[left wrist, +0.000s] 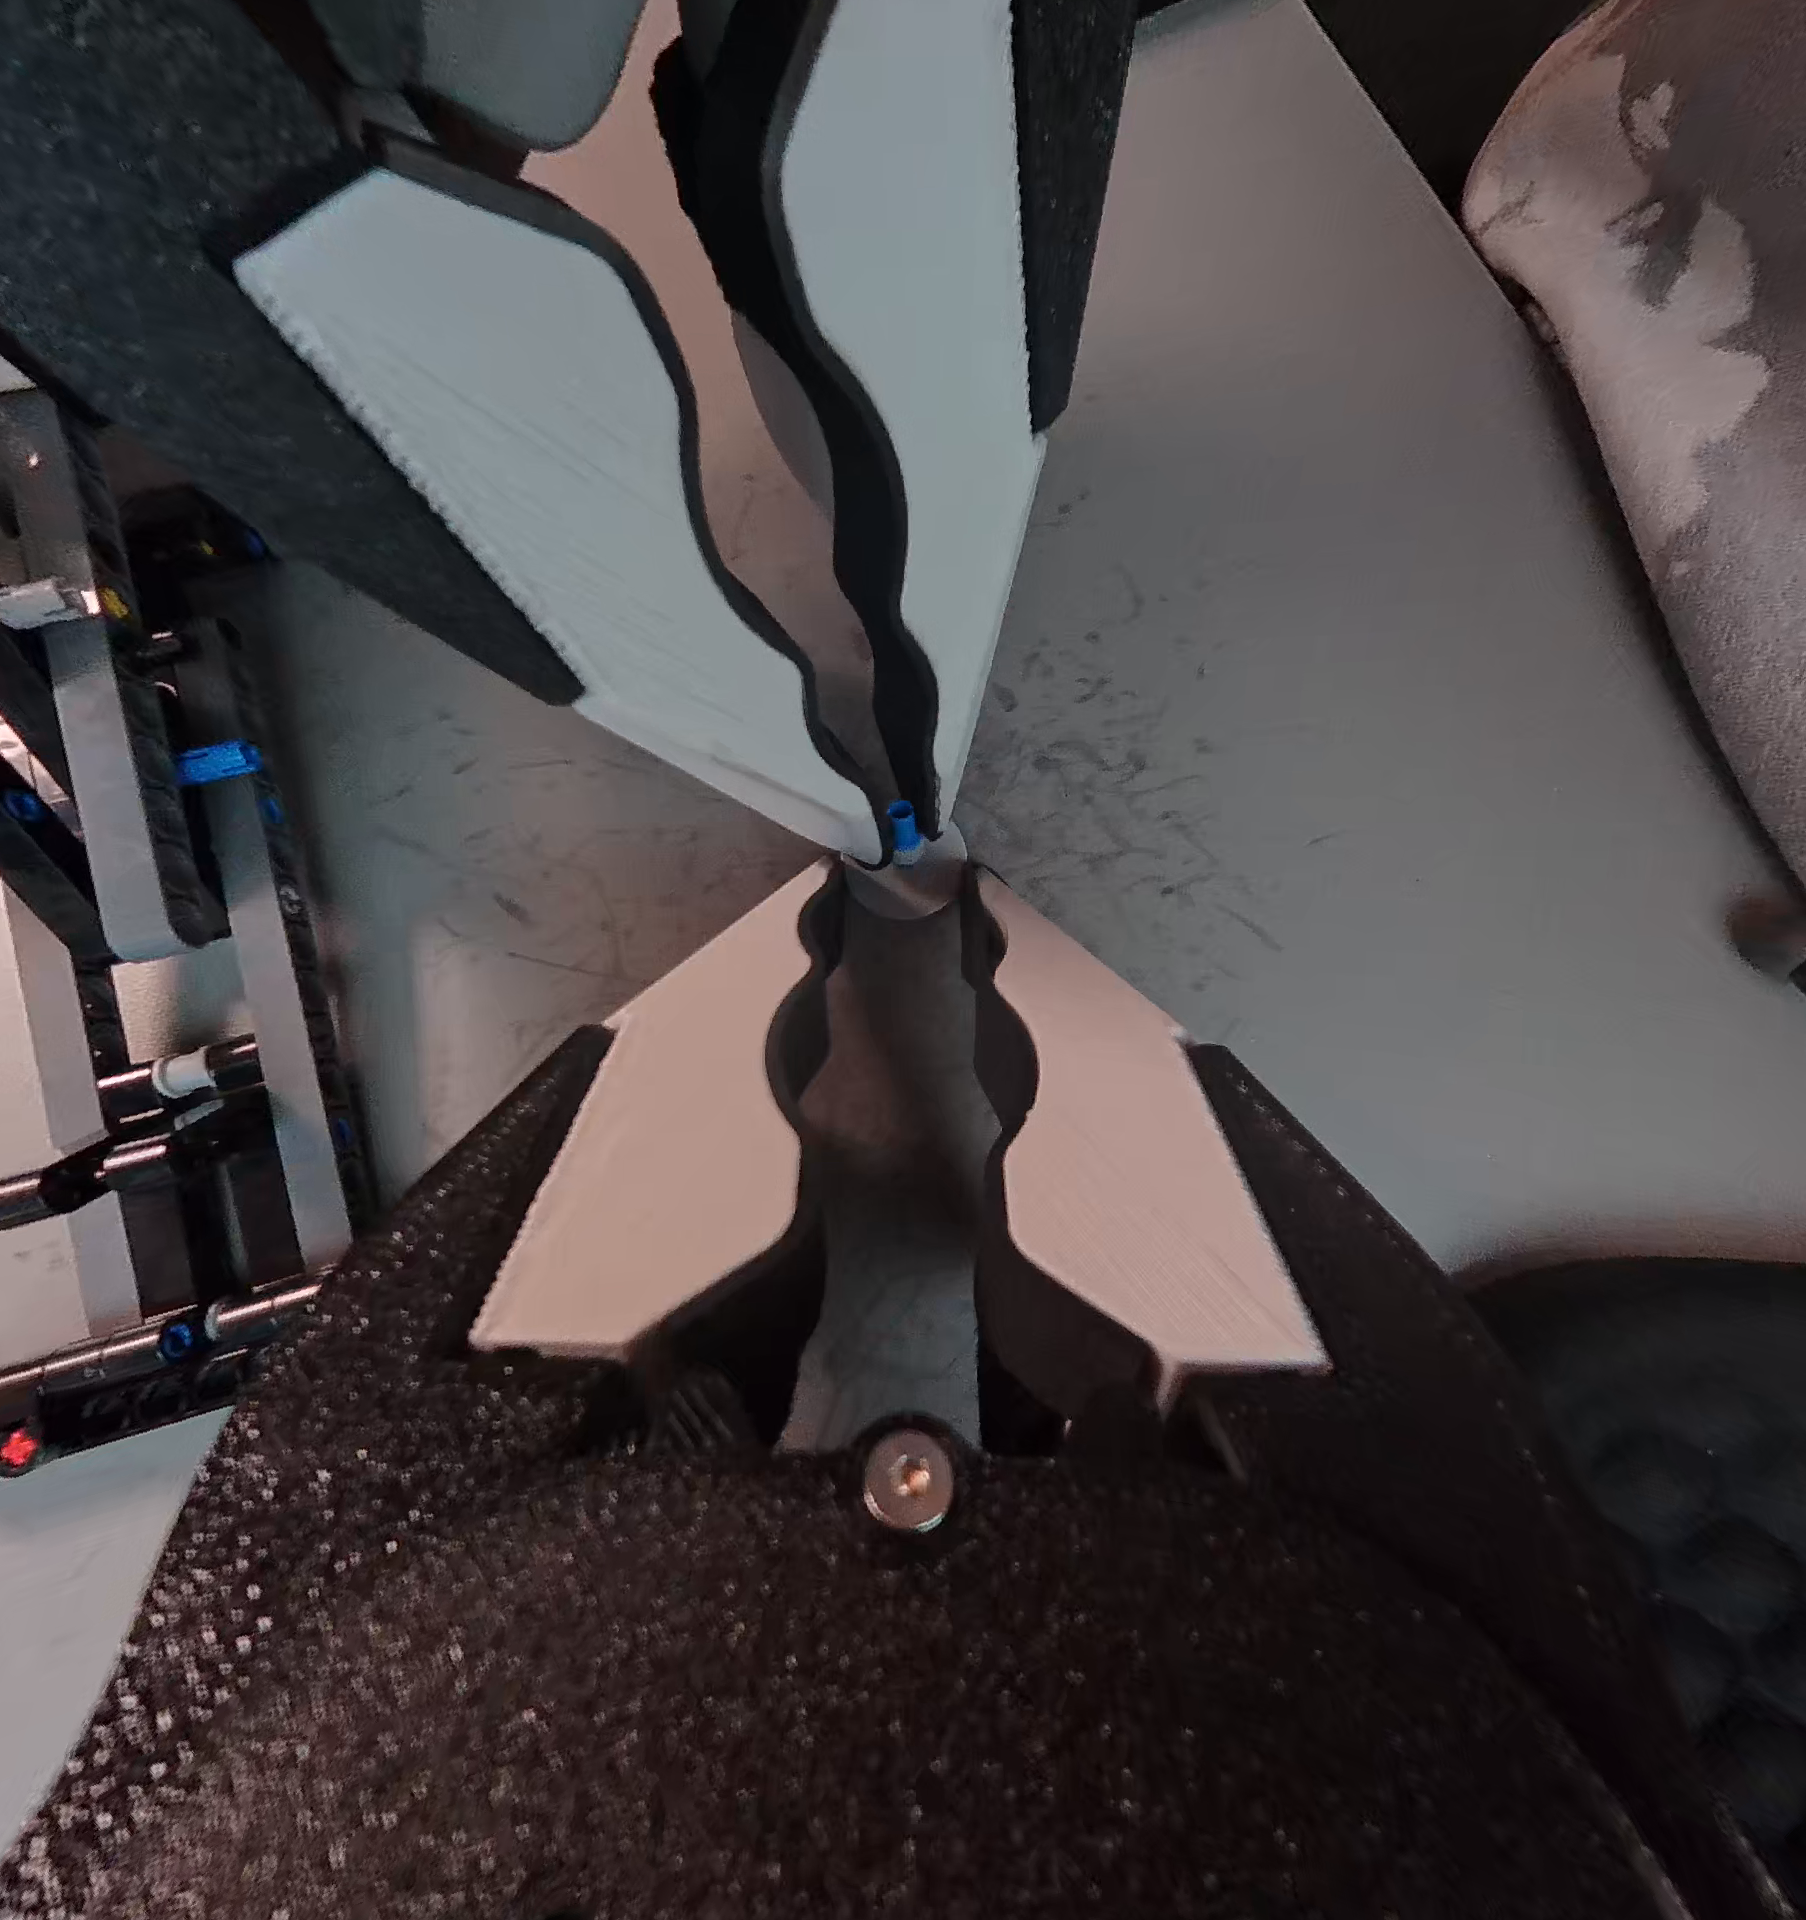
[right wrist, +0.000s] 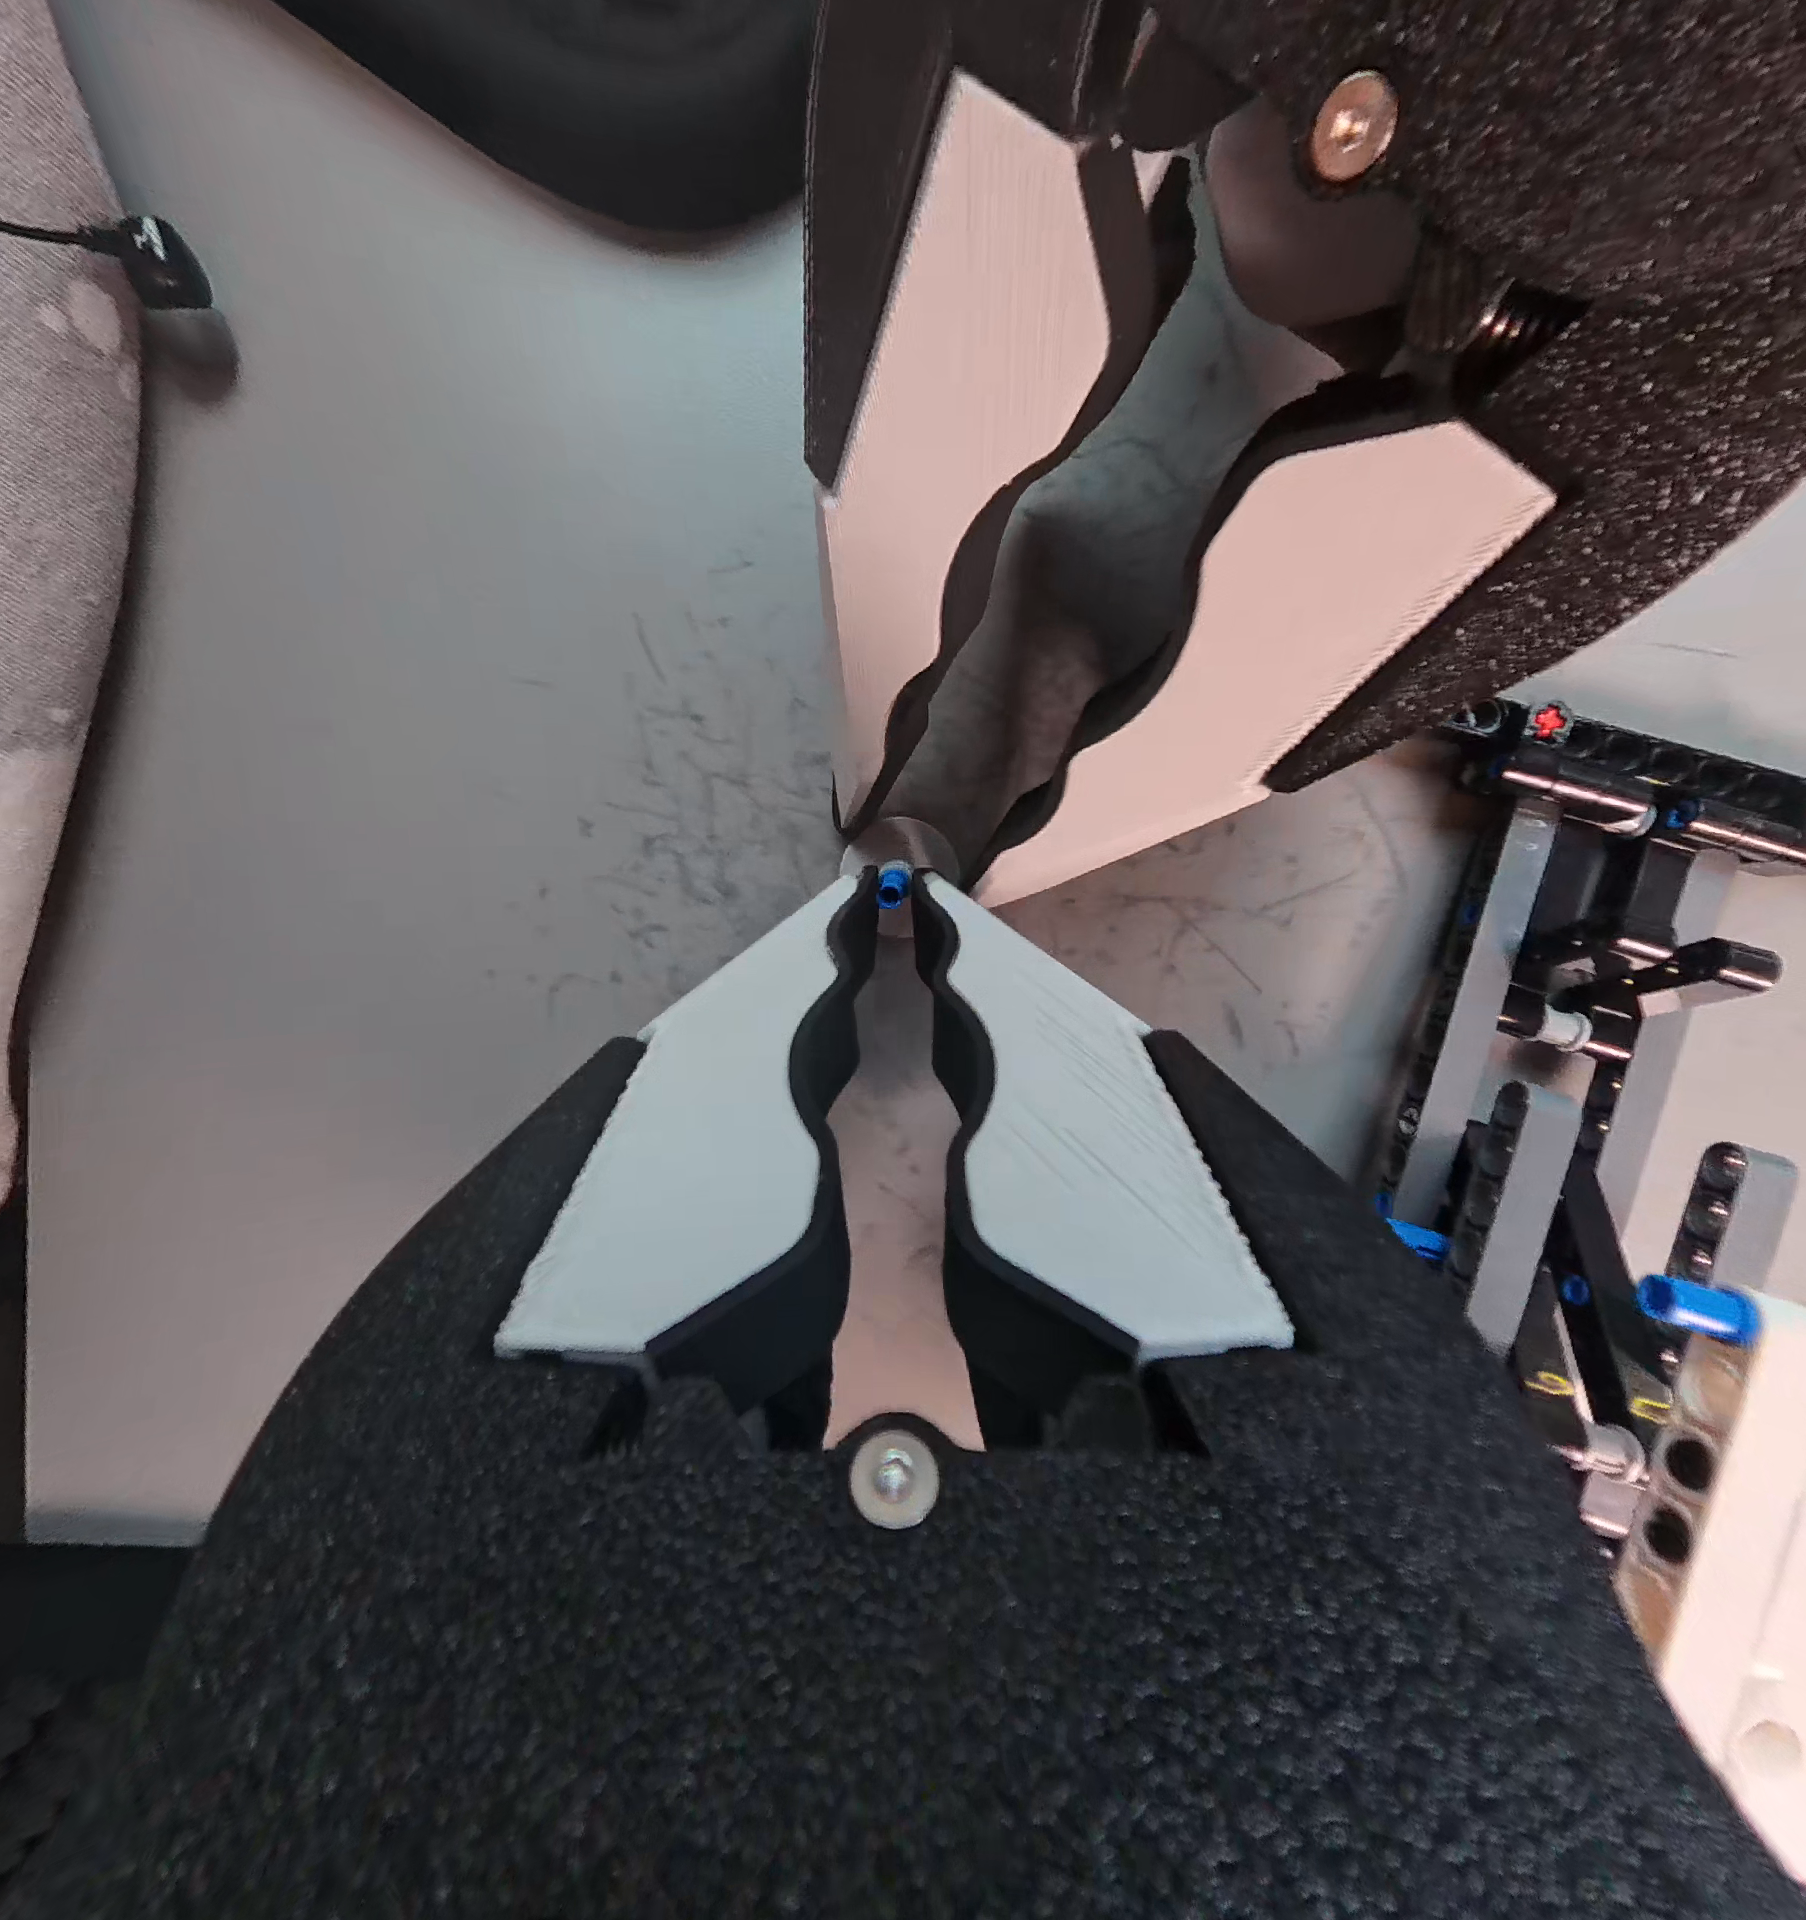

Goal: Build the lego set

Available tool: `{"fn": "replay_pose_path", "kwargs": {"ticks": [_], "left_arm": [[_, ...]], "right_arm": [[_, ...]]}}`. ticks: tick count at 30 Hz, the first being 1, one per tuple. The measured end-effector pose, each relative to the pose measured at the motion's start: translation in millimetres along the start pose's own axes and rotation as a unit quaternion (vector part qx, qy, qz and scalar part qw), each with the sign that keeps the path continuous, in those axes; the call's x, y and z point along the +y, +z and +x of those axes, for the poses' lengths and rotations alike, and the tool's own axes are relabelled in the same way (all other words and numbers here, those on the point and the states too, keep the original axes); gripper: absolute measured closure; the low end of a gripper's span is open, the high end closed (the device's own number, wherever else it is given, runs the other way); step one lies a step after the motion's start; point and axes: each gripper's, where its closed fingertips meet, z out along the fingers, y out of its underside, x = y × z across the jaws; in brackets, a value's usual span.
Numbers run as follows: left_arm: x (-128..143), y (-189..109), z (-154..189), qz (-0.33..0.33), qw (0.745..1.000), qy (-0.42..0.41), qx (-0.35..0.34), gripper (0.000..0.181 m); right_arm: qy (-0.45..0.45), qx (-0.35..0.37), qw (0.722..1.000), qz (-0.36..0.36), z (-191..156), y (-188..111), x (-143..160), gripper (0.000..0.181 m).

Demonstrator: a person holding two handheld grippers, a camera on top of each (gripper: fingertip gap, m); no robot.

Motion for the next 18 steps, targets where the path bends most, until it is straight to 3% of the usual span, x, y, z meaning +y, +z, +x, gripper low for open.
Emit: {"fn": "replay_pose_path", "kwargs": {"ticks": [10, 18], "left_arm": [[5.3, -6.6, 2.3, 0.001, 1.000, 0.007, 0.005, 0.161], [13.3, -34.9, 1.2, 0.034, 0.997, -0.029, -0.066, 0.161]], "right_arm": [[0.028, 0.001, 0.999, -0.025, -1.4, -1.1, 4.0, 0.175], [0.054, 0.010, 0.996, -0.073, -1.4, -1.0, 4.5, 0.175]]}}
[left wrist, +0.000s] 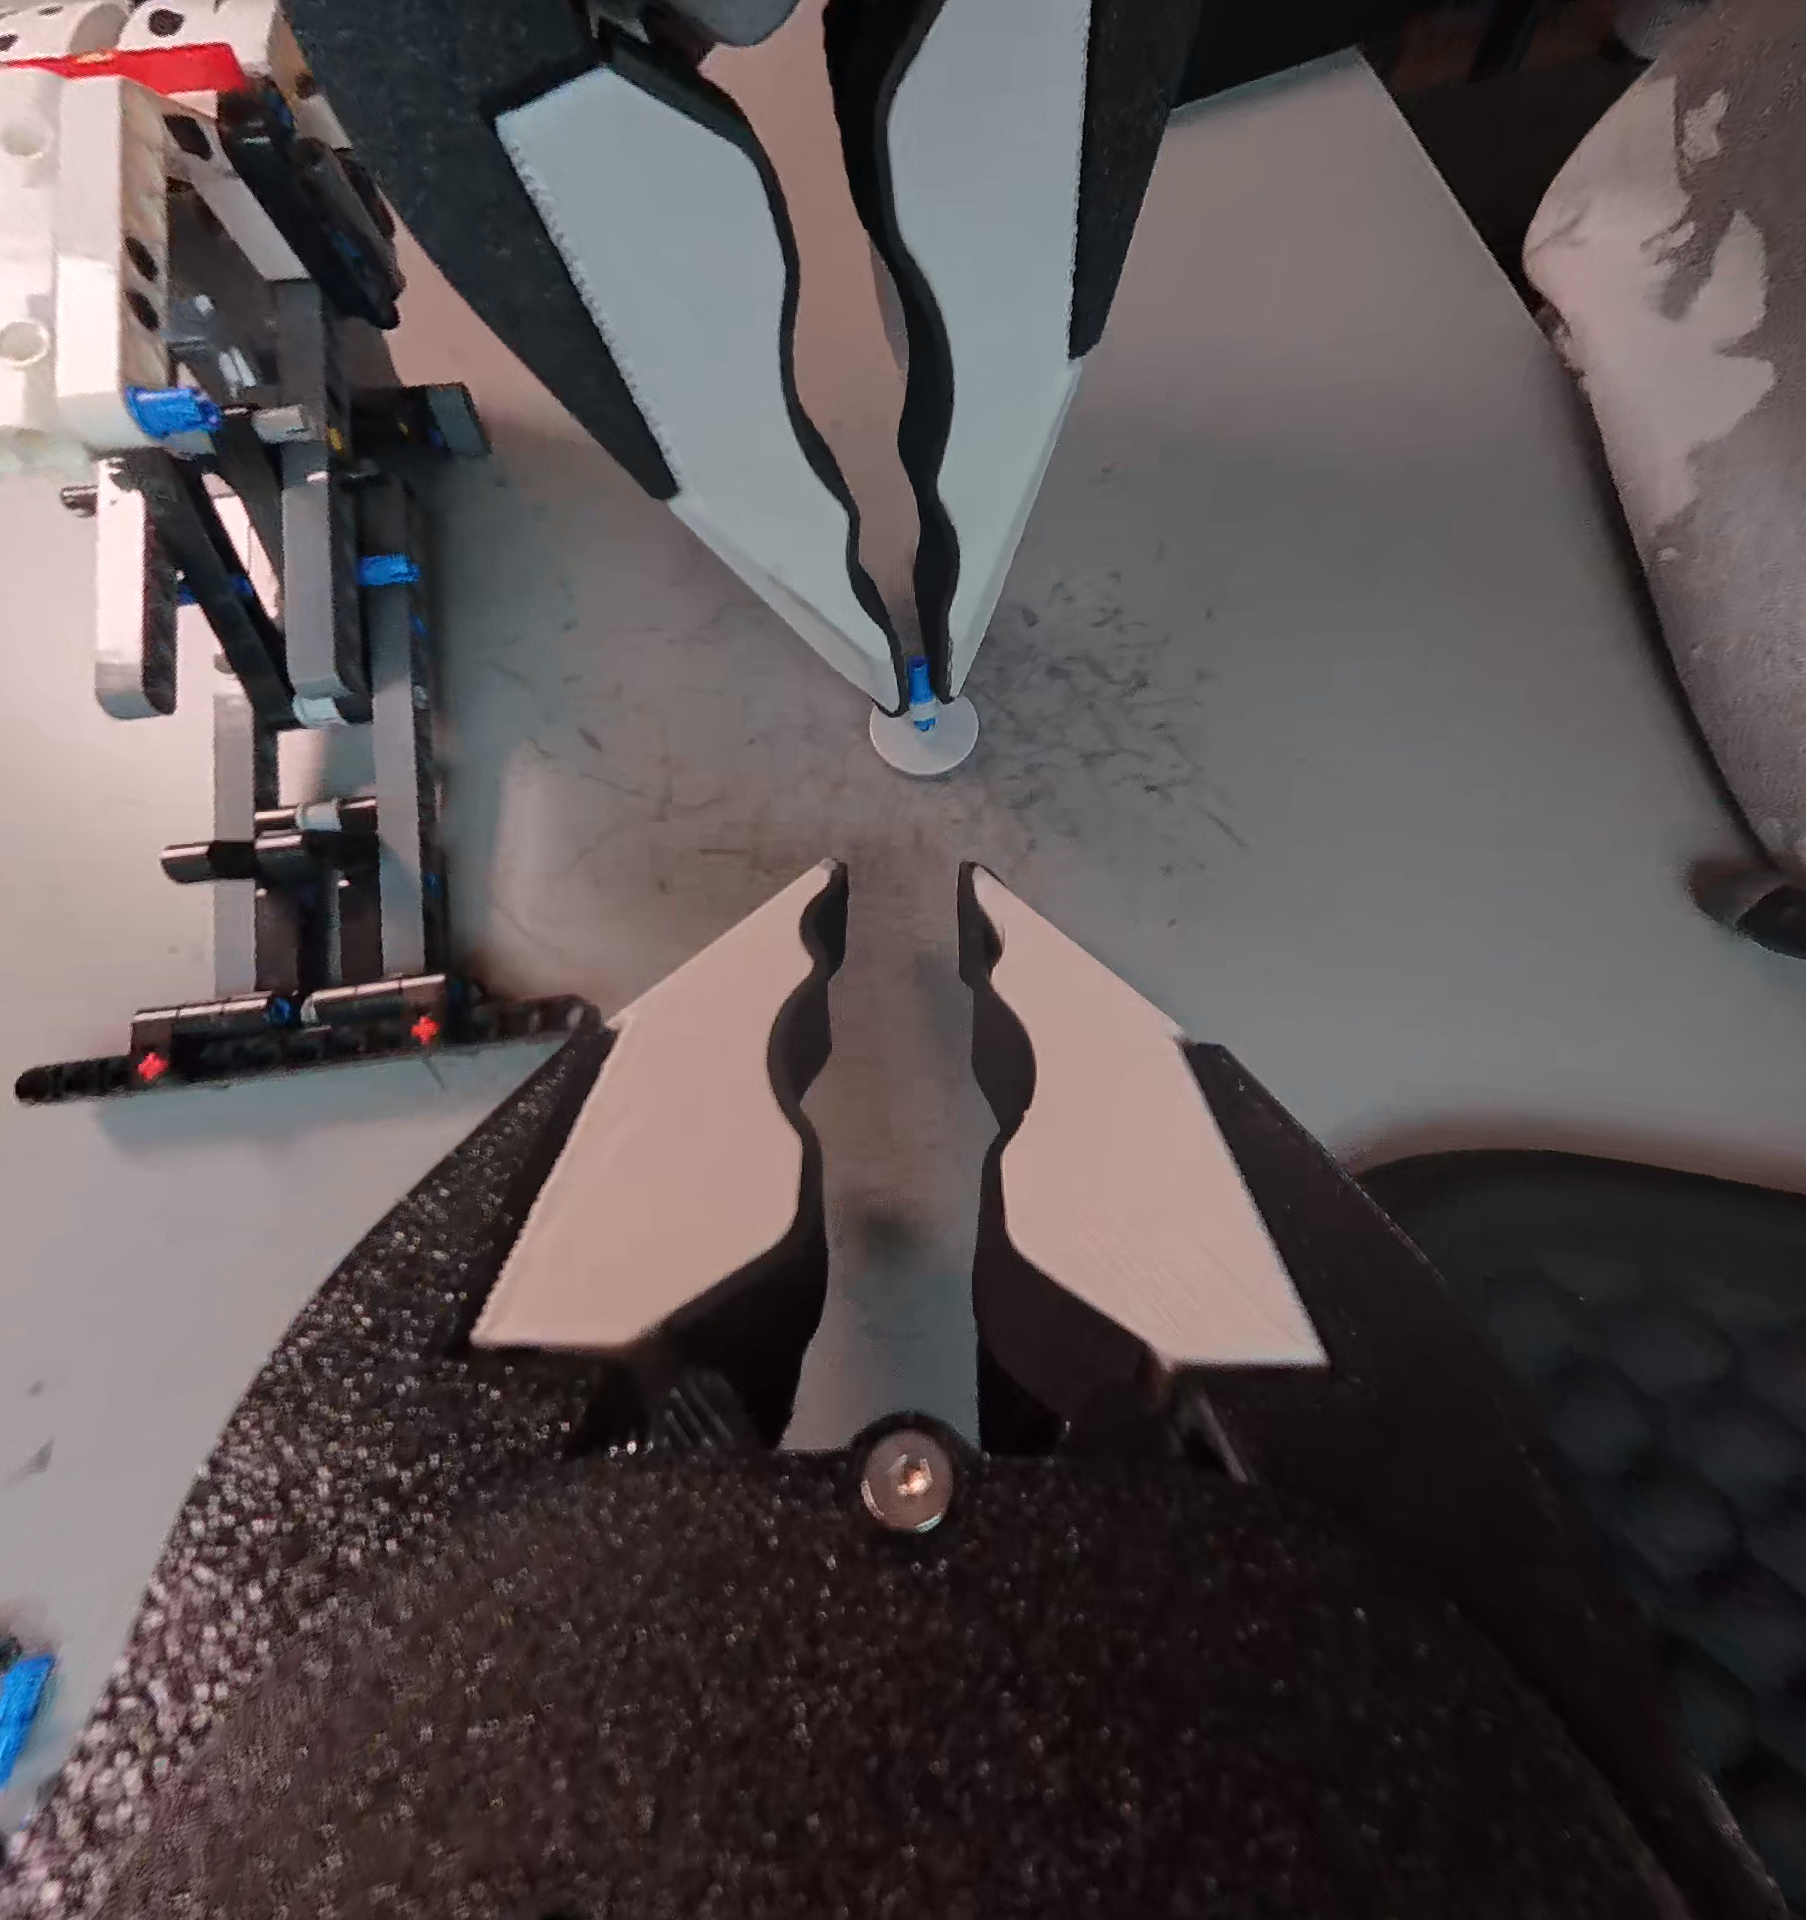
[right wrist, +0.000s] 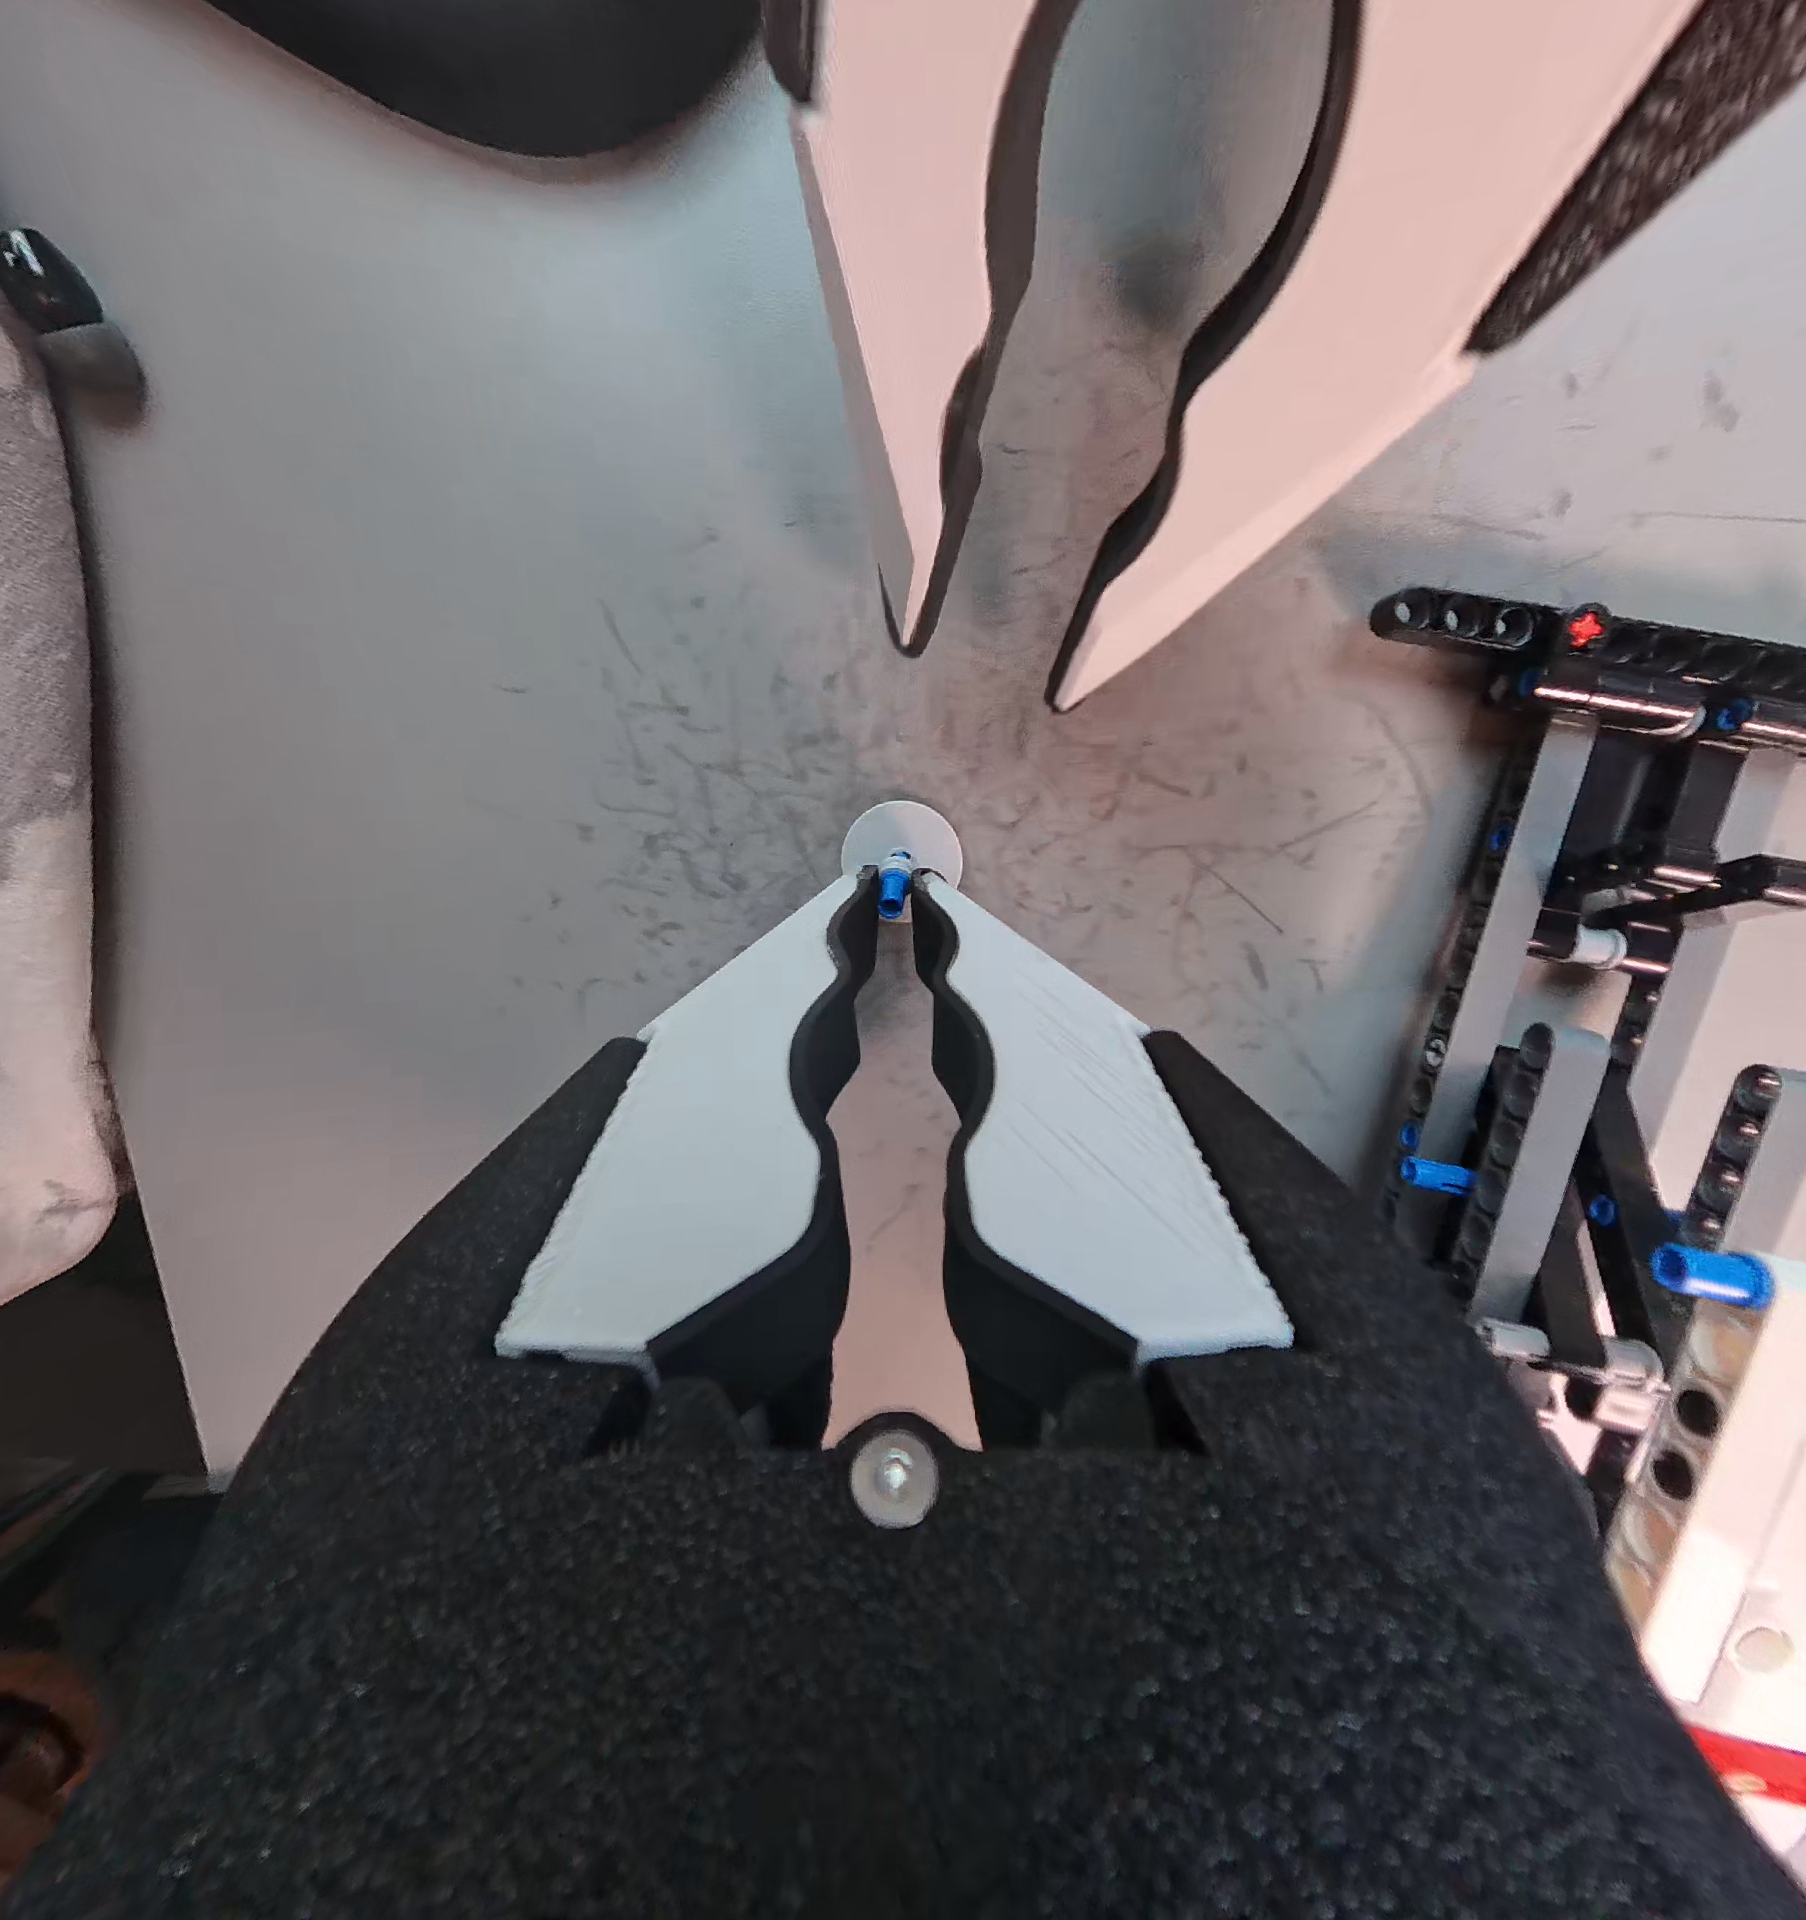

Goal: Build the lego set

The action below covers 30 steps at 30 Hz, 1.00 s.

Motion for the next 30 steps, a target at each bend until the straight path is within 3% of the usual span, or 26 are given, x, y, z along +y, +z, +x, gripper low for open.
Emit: {"fn": "replay_pose_path", "kwargs": {"ticks": [11, 19, 26, 30], "left_arm": [[19.8, -43.4, -4.1, 0.040, 0.986, -0.028, -0.157, 0.164], [19.8, -52.8, -4.0, 0.055, 0.981, -0.019, -0.186, 0.167], [23.2, -48.0, -0.5, 0.036, 0.982, 0.003, -0.186, 0.166], [22.8, -48.9, -1.0, 0.038, 0.981, 0.004, -0.190, 0.165]], "right_arm": [[0.005, 0.023, 0.995, -0.098, 1.3, 2.0, -1.7, 0.176], [-0.021, 0.024, 0.988, -0.153, 1.9, 5.3, -1.6, 0.176], [-0.007, 0.028, 0.991, -0.131, 1.8, 6.2, -2.2, 0.176], [0.007, 0.037, 0.997, -0.061, 0.8, 5.7, -4.8, 0.175]]}}
